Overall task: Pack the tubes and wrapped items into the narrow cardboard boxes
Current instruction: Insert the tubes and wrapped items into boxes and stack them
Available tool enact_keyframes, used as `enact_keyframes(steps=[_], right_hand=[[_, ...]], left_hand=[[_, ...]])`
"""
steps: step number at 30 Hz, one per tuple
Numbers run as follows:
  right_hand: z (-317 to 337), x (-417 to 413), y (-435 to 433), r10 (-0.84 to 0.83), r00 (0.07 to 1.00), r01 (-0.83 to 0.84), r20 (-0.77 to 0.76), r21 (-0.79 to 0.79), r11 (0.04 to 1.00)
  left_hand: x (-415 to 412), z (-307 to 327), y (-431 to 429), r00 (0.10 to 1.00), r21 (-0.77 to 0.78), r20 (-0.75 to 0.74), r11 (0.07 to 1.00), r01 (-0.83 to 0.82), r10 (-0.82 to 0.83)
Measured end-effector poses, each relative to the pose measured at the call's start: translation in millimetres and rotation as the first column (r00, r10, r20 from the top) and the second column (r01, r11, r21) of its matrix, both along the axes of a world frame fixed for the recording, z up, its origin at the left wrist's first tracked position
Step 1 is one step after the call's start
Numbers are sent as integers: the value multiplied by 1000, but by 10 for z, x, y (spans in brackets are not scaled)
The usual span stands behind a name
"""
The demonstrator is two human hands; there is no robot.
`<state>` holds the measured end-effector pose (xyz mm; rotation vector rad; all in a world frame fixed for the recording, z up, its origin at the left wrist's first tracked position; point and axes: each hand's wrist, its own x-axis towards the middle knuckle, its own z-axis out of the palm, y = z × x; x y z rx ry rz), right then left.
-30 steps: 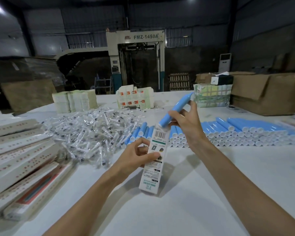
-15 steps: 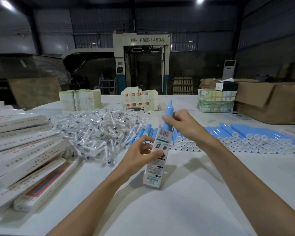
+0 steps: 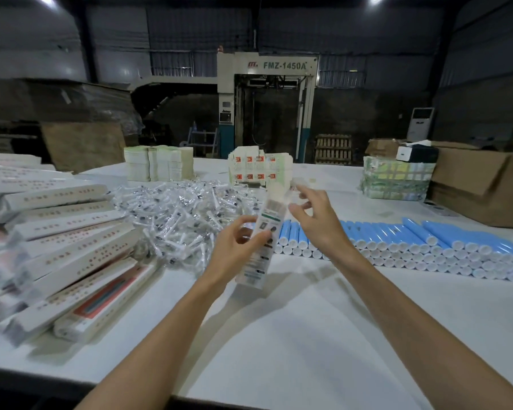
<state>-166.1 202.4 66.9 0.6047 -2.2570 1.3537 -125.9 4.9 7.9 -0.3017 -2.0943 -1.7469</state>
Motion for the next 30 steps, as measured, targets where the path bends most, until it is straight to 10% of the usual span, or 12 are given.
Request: enact_keyframes(steps=[4,16,30], right_hand=[[-211,-36,-266,-50,997,56,53,-124,991],[-1041,14,-1408,186,969,-243,160,523,817],[-972,-15,-1215,58,998,-58,6,182,982]], left_hand=[[-45,86,-223,982,177,-72,971,-161,176],[-177,67,-709,862,413,4,784,-463,507],[-146,104,-701,799,494,24,688,-532,601]])
